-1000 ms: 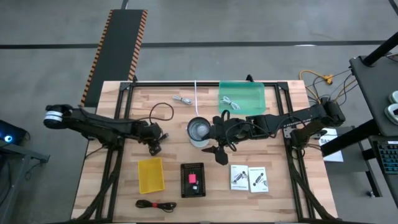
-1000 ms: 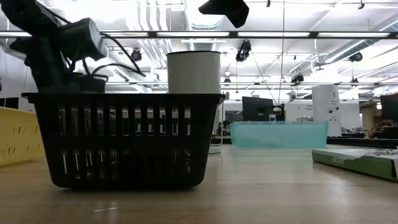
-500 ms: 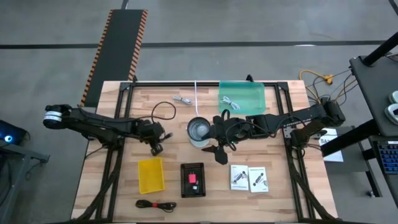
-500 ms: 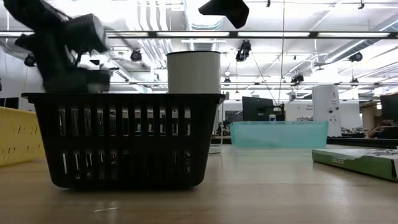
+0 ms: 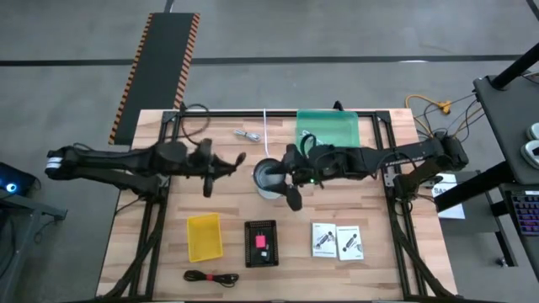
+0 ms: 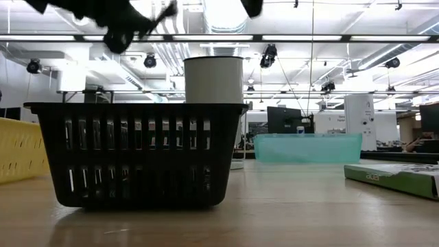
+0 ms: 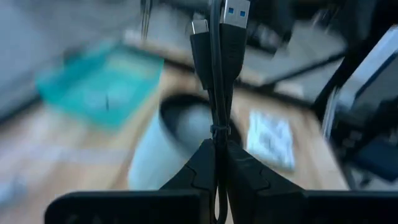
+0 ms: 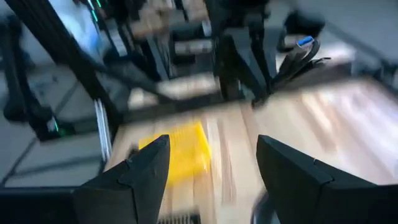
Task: Pick and place items into bin
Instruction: Put the top black USB cable into the green bin
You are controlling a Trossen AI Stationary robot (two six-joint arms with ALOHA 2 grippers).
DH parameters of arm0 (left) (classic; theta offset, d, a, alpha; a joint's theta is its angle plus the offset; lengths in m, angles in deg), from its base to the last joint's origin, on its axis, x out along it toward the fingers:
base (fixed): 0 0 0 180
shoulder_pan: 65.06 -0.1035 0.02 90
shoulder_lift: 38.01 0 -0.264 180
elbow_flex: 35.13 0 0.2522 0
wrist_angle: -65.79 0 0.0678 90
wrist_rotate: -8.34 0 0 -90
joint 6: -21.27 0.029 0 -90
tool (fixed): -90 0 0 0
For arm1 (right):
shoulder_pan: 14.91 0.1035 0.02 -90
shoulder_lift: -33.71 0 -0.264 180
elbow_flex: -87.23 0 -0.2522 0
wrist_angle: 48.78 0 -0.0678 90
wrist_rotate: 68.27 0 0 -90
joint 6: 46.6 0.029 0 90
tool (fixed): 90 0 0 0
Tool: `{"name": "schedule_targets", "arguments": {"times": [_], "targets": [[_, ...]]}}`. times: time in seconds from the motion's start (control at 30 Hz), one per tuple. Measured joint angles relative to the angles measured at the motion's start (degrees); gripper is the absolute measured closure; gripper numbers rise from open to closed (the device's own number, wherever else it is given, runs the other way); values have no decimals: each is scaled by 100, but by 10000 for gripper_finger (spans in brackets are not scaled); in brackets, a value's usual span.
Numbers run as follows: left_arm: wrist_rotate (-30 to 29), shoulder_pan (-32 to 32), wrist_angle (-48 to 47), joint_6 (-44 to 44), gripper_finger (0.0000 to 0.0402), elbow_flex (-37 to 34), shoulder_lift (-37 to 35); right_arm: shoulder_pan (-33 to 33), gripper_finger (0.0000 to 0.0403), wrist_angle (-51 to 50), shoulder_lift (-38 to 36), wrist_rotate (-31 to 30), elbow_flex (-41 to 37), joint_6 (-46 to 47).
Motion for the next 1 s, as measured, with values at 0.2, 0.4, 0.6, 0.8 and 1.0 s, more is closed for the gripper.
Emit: {"name": "schedule_targets", "arguments": {"times": [0.2, 0.4, 0.6, 0.8, 1.0], "targets": [[-19, 1, 1281, 572, 399, 78, 155, -136, 162, 602, 9, -29, 14, -575], [-6, 2, 1922, 710, 399, 77, 783, -375, 101, 786, 28, -928, 65, -557], [-4, 2, 2626, 716, 400, 192, 1400, -526, 71, 939, 37, -994, 65, -540], [-4, 2, 2896, 958, 400, 570, 1959, -572, 77, 927, 39, -994, 65, -413], [-4, 2, 2897, 1261, 400, 922, 2277, -570, 122, 888, 39, -991, 65, -388]]}}
